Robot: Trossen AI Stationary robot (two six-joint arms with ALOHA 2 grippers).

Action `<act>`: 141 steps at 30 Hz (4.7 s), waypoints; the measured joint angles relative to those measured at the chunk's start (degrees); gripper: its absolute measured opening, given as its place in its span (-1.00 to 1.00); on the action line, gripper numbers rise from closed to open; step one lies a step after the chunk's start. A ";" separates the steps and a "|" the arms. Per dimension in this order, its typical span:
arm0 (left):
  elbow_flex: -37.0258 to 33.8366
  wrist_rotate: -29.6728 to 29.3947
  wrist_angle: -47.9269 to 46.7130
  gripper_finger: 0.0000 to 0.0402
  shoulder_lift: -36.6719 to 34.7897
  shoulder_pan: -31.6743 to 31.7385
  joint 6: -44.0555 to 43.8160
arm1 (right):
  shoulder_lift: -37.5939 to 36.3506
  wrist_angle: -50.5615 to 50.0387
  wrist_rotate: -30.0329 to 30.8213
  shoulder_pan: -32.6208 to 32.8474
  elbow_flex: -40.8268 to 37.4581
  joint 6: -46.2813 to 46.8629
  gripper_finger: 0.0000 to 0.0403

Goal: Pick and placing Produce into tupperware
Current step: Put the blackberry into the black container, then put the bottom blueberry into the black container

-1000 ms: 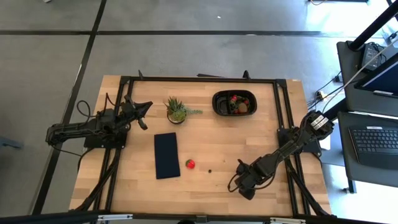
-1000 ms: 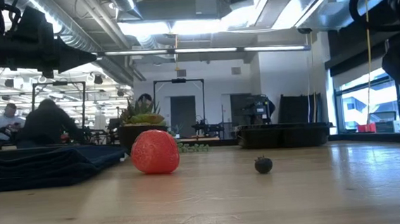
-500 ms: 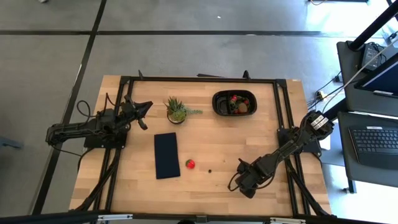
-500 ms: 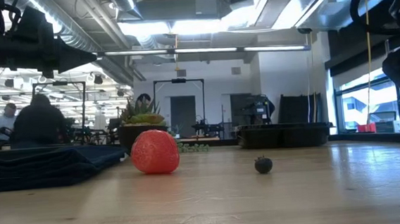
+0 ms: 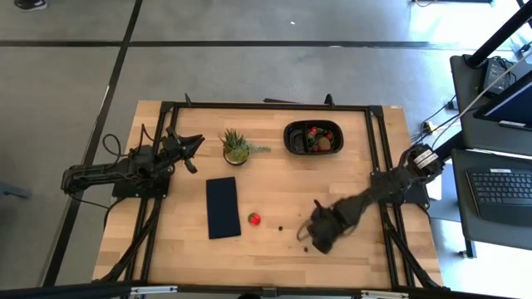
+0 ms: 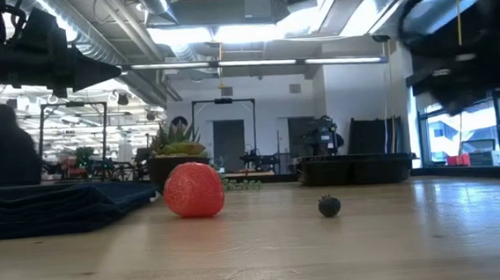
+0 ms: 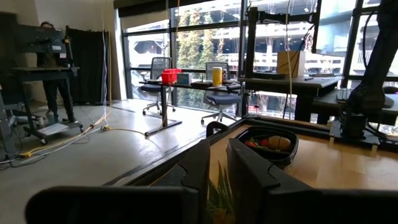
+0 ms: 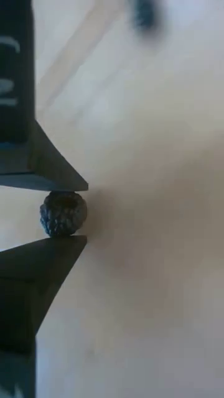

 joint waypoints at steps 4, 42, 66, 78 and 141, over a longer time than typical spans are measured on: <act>0.01 0.00 0.02 -0.75 0.02 0.02 0.37 | -1.06 -1.10 -0.38 -6.38 0.04 -6.59 -0.46; 0.01 -1.16 -1.57 -0.85 0.01 0.01 0.50 | -9.58 0.40 11.62 -63.34 3.92 -57.14 -0.41; 0.02 -1.38 -1.55 -0.73 0.01 0.01 0.50 | -9.56 11.46 11.28 -64.38 -0.13 -57.00 0.03; 0.02 -1.44 -1.53 -0.88 0.00 0.00 0.50 | -19.44 12.13 9.35 -55.85 2.41 -53.22 0.18; 0.00 -2.16 -2.47 -0.65 0.02 0.02 -0.02 | 16.54 36.01 63.45 24.56 0.56 -6.91 0.18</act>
